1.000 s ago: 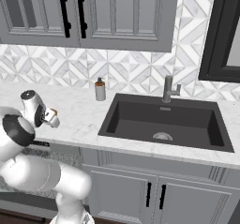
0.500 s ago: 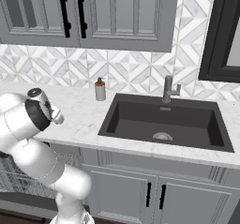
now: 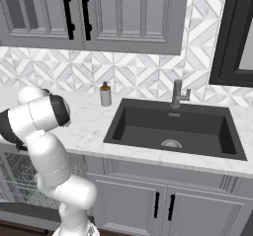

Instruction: Pick up the cup and bowl from the counter, place them in the dishwasher, and close the dishwasher door.

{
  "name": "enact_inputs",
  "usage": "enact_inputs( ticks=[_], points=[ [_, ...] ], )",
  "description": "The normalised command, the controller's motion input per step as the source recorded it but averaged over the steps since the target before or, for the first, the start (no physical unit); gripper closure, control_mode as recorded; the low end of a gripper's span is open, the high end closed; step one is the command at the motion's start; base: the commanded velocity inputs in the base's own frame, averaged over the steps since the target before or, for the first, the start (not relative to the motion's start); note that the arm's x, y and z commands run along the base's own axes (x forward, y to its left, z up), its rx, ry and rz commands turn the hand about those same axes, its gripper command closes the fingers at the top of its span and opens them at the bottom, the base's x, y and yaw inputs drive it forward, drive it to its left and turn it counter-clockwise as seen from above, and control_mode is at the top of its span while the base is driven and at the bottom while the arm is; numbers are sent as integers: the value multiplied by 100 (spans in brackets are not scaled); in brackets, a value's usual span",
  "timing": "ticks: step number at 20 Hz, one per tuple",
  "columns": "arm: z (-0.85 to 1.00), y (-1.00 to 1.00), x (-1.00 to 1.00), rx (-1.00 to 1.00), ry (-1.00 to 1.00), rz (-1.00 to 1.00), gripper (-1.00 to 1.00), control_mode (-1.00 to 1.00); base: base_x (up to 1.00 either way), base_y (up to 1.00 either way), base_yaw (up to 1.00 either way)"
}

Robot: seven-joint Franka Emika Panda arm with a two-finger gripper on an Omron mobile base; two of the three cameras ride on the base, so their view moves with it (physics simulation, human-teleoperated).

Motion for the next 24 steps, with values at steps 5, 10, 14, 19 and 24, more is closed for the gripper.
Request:
enact_inputs(
  ticks=[5,10,14,19,24],
  points=[
    [0,12,30,0,2,6,-100,-100,0,0,0],
    [-21,28,16,0,4,4,-100,-100,0,0,0],
    [-32,10,16,0,8,5,-100,-100,0,0,0],
    [-39,0,0,0,10,4,100,-100,0,0,0],
    [-28,0,0,0,4,3,100,-100,0,0,0]
  ],
)
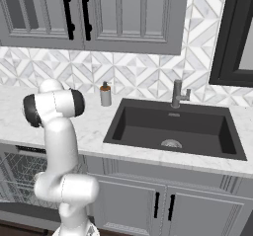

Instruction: Pick up the cup and bowl from the counter, place them in the dishwasher, and close the dishwasher door.

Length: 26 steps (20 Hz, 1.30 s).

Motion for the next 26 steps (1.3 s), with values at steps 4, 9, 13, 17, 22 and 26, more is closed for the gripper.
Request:
enact_inputs(
  ticks=[4,9,13,17,22,26],
  points=[
    [-9,0,2,0,1,3,100,-100,0,0,0],
    [0,-3,9,0,0,0,100,-100,0,0,0],
    [1,-37,-45,1,0,-1,100,-100,0,0,0],
    [2,-62,-100,0,0,-3,100,-100,0,0,0],
    [44,-28,-100,0,1,-1,100,-100,0,0,0],
    [39,5,-100,6,0,0,100,-100,0,0,0]
  ],
)
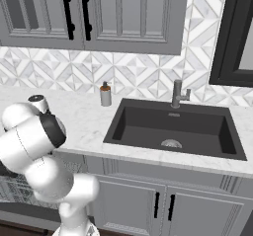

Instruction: Pick up the cup and bowl from the counter, place them in the dishwasher, and close the dishwasher door.

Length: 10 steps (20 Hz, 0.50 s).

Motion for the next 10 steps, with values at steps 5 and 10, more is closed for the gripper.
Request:
enact_inputs(
  ticks=[5,10],
  points=[
    [20,31,-100,15,0,-5,100,-100,0,0,0],
    [0,24,-100,20,0,-10,100,-100,0,0,0]
  ],
)
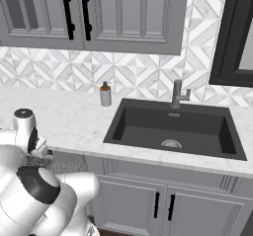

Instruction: Pick up the cup and bowl from the counter, place them in the dishwasher, and close the dishwasher door.

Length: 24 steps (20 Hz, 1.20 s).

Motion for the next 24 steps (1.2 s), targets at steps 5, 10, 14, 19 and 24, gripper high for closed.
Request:
enact_inputs(
  ticks=[5,10,14,19,24],
  points=[
    [-4,26,-100,5,0,-4,100,-100,0,0,0],
    [-37,53,-70,-15,1,-2,100,-100,0,0,0],
    [-57,54,-1,-17,2,-11,100,-100,0,0,0],
    [-32,2,3,0,-1,-36,100,-100,0,0,0],
    [-40,1,3,-3,0,-52,100,-100,0,0,0]
  ],
)
